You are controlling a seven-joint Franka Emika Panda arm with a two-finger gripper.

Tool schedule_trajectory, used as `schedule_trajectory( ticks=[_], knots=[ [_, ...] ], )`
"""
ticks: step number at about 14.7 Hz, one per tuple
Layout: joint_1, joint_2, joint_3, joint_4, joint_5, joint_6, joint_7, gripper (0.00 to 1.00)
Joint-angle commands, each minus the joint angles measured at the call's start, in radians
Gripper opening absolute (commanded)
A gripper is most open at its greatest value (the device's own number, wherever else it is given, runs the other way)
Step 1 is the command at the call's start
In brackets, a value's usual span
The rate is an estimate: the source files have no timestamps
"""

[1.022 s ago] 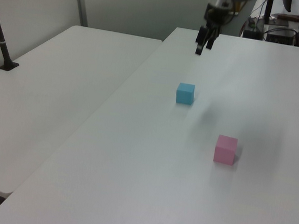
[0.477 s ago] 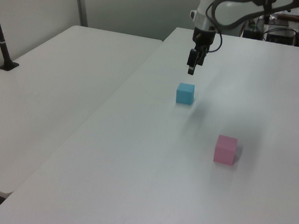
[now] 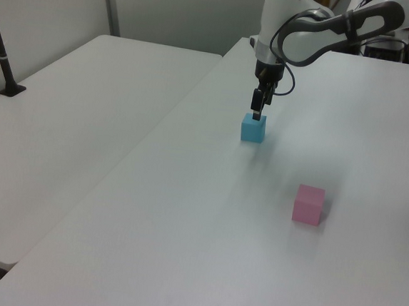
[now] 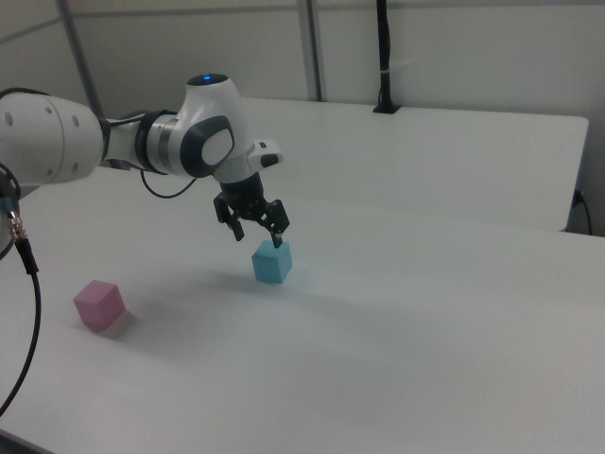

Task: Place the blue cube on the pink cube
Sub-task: 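Move the open gripper over the light-blue cube and lower it, then close the gripper around the light-blue cube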

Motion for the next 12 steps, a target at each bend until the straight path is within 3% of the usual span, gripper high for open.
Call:
schedule_trajectory(
  ticks=[1, 12],
  knots=[
    [-0.003, 0.03, 0.001, 0.021, -0.04, 0.04, -0.01, 0.98],
    [-0.006, 0.087, 0.004, 0.018, -0.102, 0.103, -0.007, 1.0]
  ],
)
